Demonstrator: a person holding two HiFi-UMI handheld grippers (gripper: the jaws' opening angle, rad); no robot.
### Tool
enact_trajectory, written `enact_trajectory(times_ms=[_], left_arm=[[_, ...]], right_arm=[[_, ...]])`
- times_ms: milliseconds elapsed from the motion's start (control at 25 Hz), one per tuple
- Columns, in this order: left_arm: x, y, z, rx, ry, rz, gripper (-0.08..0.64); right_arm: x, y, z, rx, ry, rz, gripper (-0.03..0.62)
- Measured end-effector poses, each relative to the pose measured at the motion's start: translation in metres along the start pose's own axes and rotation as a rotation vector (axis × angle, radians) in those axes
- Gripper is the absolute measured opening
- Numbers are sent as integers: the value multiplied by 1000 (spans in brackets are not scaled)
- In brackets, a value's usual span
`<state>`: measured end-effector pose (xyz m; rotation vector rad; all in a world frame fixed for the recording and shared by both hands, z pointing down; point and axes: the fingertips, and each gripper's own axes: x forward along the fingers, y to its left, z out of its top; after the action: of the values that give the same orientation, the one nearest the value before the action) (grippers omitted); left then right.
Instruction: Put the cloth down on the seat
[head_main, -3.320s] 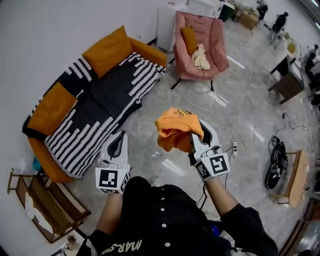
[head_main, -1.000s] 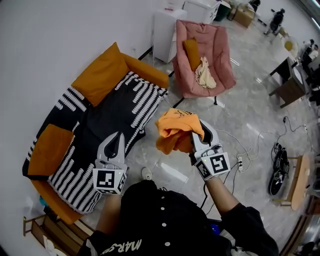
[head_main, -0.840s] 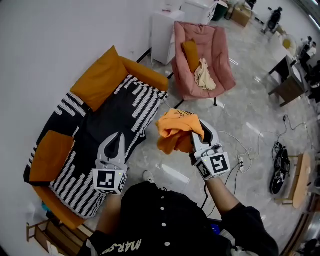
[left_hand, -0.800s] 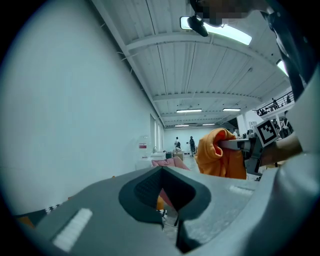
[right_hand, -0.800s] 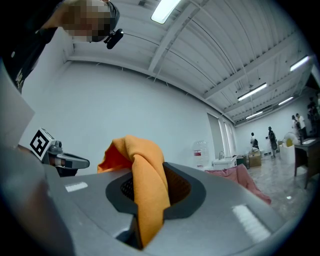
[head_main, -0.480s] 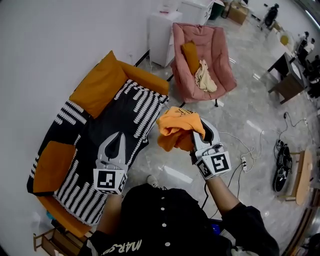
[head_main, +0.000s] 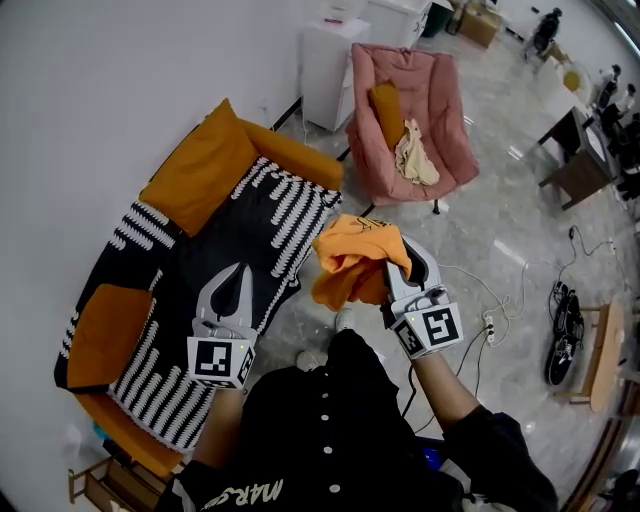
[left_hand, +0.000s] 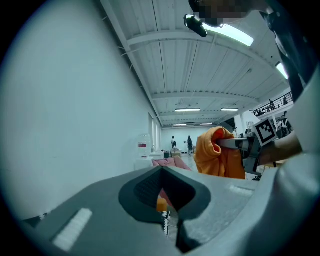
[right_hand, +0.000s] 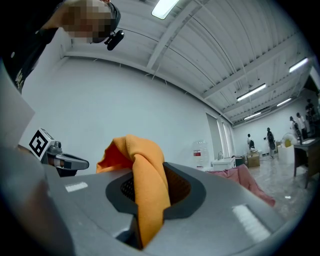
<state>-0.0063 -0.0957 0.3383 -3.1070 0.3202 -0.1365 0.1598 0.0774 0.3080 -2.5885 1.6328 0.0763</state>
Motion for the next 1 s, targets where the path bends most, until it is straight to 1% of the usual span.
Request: enact_trajectory(times_ms=[200,440,760,880,1000], left_arm=[[7,13,-3,6,5,28,1],[29,35,-9,7,13,78,1],[81,54,-3,3,9,112,1],[104,58,-2,-5,11,126,1],[128,65,1,-14,19,156,1]], right_arm=[[19,-7,-10,-7,13,11,81],[63,-15,-20,-5,-4,66,80],[118,-37,-18,-8,-4,126,80],[139,-52,-19,-14,3,148,80],[164,-71,-22,-13,14,171,80]])
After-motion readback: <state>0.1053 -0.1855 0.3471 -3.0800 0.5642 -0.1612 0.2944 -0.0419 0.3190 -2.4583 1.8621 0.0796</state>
